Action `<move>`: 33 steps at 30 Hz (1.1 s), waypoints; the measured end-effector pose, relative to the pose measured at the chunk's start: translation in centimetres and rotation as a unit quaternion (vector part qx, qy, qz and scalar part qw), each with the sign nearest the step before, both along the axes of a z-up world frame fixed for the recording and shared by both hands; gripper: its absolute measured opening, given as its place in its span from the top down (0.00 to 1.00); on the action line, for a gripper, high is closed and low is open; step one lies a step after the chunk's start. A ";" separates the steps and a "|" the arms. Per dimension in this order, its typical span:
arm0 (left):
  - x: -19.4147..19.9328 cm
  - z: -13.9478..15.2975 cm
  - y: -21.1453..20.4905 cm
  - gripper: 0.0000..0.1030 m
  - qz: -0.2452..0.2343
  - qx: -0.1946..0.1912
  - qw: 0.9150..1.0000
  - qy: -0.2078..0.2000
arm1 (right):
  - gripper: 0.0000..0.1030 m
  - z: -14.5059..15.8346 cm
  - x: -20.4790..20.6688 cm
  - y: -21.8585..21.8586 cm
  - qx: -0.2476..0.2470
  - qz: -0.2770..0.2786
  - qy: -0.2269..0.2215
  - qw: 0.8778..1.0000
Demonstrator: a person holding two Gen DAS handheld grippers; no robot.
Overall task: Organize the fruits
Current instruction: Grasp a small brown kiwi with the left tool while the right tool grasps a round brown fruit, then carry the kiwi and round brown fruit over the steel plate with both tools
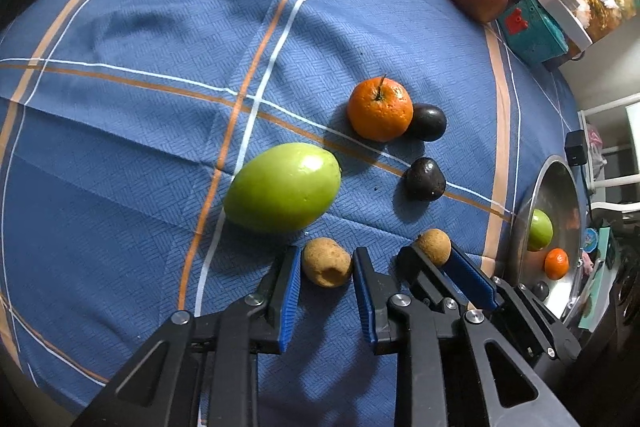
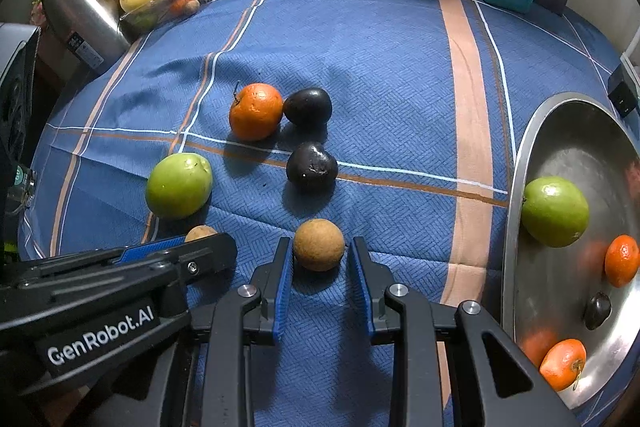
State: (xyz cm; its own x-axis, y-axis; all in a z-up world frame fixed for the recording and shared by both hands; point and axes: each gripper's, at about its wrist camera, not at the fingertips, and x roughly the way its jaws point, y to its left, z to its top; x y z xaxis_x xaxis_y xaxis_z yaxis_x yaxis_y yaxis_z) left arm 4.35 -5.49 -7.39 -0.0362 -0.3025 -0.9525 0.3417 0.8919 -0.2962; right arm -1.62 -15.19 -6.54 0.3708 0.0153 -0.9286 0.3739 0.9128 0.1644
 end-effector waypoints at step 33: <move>3.0 8.0 -1.0 0.73 0.021 -0.023 0.995 -0.094 | 0.75 4.6 -2.3 -4.3 -0.009 -0.086 -0.044 0.995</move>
State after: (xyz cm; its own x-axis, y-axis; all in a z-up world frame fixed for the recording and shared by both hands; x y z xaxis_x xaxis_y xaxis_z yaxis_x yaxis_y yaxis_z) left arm 7.40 -6.52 0.65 0.1553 -0.3441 -0.9260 0.3585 0.8931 -0.2718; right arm -3.96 -19.46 -1.90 0.4459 -0.0713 -0.8922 0.5099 0.8395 0.1878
